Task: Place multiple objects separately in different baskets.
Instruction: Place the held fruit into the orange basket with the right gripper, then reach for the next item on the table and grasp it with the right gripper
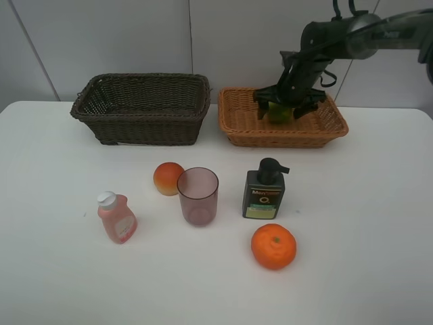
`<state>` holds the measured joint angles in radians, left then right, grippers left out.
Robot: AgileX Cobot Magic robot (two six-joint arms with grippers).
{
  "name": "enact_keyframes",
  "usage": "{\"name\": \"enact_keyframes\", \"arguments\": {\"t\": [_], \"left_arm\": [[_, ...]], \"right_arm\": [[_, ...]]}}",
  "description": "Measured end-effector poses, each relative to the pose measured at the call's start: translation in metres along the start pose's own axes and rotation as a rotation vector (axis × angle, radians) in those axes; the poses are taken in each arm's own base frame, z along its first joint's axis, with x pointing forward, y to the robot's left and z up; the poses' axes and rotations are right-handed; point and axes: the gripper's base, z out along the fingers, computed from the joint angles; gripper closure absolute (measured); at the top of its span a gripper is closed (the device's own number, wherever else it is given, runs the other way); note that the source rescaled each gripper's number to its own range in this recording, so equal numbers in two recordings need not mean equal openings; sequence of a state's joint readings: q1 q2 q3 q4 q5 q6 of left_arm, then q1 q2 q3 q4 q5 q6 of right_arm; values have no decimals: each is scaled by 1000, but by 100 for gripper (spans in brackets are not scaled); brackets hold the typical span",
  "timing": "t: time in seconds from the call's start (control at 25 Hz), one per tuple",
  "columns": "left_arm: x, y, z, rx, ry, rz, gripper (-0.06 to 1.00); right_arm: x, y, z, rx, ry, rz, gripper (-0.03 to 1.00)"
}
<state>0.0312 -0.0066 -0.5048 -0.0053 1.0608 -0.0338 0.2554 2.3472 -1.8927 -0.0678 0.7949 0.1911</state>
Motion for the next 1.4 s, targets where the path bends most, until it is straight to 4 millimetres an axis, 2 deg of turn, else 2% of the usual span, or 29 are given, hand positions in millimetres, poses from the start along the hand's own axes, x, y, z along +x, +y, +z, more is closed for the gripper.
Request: {"name": "enact_keyframes", "arguments": {"t": [0.2, 0.32, 0.48, 0.68, 0.84, 1.12, 1.28, 1.4], "left_arm": [[0, 0, 0, 0, 0, 0, -6], [0, 0, 0, 0, 0, 0, -6], [0, 0, 0, 0, 0, 0, -6], [0, 0, 0, 0, 0, 0, -6], [0, 0, 0, 0, 0, 0, -6], [0, 0, 0, 0, 0, 0, -6], [0, 0, 0, 0, 0, 0, -6], [0, 0, 0, 0, 0, 0, -6]], "right_arm": [[-1, 0, -5, 1, 1, 0, -2], [-2, 1, -16, 6, 5, -8, -2], [-1, 12, -39, 7, 26, -48, -2], [10, 29, -76, -7, 50, -253, -2], [22, 47, -122, -49, 53, -431, -2], [58, 81, -194, -185, 59, -829, -2], [80, 87, -216, -232, 72, -952, -2], [99, 94, -215, -239, 114, -1022, -2]]}}
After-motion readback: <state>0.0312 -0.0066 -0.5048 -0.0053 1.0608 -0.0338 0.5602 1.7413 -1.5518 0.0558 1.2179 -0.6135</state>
